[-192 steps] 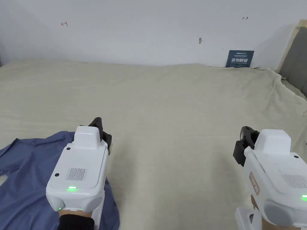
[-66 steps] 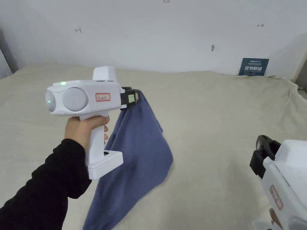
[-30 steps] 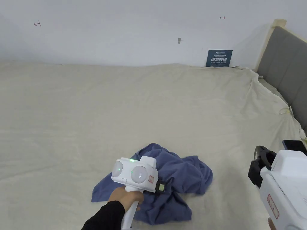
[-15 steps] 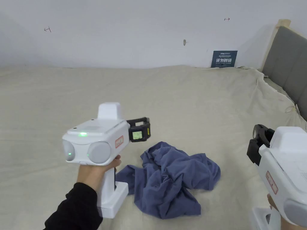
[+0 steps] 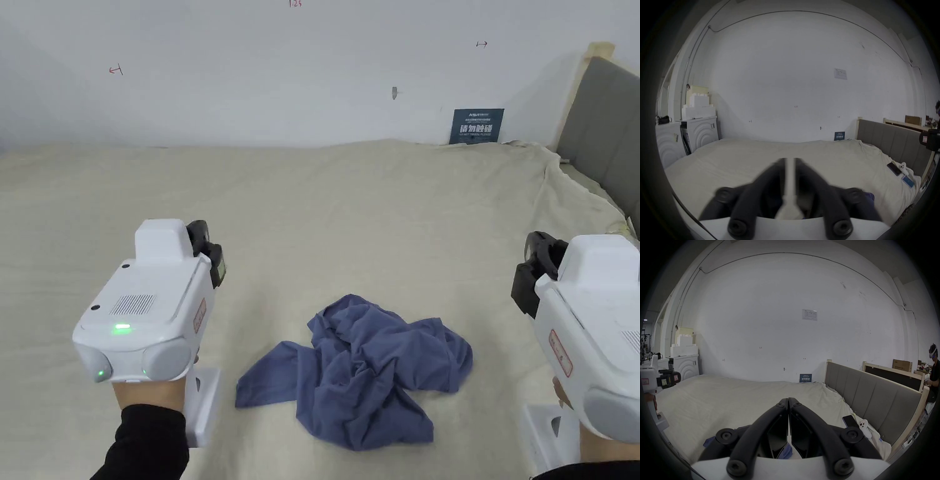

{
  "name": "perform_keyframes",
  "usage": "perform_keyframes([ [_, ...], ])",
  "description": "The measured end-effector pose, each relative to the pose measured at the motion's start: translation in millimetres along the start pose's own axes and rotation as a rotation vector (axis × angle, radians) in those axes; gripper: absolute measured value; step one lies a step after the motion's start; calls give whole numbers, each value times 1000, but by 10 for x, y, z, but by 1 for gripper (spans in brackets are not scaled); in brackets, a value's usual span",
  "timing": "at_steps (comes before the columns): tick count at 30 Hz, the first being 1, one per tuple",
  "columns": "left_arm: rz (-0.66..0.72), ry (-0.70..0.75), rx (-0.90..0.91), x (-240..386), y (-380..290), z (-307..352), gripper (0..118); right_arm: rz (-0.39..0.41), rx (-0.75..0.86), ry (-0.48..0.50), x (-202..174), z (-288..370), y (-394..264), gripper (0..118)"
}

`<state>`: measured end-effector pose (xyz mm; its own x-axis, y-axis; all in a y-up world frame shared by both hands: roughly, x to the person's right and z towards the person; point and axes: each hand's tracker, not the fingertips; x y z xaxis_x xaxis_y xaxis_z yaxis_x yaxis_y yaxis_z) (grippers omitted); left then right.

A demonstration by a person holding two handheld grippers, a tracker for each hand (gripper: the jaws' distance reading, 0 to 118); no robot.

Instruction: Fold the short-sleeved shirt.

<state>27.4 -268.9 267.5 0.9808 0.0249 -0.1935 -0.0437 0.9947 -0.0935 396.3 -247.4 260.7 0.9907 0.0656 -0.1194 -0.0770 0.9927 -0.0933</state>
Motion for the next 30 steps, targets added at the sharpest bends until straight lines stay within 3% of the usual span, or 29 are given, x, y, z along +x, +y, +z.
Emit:
perform_keyframes([
  [2,47,-31,-14,-57,-39,21,0,3,1,4,-12,0,0,0],
  [10,20,-42,-50,-31,-78,-24,0,-9,-1,10,-26,-25,-6,0],
  [19,57,-151,-424,62,-333,-535,0,-15,-20,22,-20,-97,-67,0],
  [23,102,-154,-586,125,-654,-806,0,-15,-37,23,2,-156,-115,0],
  [29,56,-110,-788,236,-1233,-1096,0,-16,-62,21,52,-262,-207,0],
  [30,72,-108,-827,234,-1301,-1141,4,-18,-67,20,60,-278,-223,0],
])
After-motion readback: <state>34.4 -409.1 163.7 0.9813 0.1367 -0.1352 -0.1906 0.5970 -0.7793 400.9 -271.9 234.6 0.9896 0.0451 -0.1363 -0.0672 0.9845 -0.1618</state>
